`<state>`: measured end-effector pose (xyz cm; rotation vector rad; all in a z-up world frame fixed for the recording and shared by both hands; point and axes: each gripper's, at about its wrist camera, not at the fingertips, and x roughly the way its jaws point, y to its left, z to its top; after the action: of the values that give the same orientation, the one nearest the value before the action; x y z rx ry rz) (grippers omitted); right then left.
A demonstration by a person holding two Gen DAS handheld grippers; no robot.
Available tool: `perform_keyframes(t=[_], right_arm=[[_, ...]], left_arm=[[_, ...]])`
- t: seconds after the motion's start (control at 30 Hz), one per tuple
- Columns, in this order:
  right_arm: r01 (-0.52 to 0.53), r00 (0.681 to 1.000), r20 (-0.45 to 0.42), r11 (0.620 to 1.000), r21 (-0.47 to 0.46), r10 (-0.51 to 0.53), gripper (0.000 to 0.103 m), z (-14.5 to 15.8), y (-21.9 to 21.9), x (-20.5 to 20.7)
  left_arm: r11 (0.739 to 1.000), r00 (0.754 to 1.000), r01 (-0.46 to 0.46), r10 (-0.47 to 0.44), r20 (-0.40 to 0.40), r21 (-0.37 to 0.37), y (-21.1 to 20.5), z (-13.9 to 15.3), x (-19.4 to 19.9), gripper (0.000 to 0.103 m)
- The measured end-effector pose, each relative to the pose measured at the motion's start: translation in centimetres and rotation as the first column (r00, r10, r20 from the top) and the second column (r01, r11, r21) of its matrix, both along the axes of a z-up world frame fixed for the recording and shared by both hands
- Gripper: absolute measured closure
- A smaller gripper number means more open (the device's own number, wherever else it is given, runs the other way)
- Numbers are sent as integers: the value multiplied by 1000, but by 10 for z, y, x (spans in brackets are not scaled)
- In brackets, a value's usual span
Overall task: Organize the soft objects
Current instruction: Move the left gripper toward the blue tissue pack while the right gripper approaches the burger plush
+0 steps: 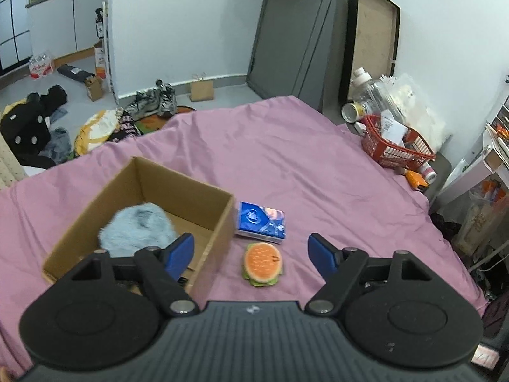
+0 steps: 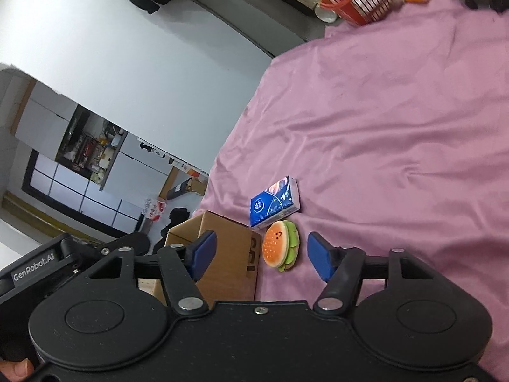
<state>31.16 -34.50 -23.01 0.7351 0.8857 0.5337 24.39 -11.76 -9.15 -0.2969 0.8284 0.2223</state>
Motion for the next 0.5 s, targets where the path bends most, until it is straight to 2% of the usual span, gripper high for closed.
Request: perform_keyframes(t=[0.17, 0.23, 0.5], right_arm=[[-16, 999, -44, 999, 40, 18, 48, -17, 1, 8], [-27, 997, -65, 998, 52, 31, 50, -25, 5, 12], [-34, 990, -131, 997, 74, 43, 53, -48, 15, 27]], left_arm=[[999, 1000, 22, -22, -18, -28, -11, -12, 19, 40], [999, 999, 22, -24, -33, -43, -14, -18, 29, 43], [998, 995, 32, -38, -92, -59, -20, -49, 64, 42]])
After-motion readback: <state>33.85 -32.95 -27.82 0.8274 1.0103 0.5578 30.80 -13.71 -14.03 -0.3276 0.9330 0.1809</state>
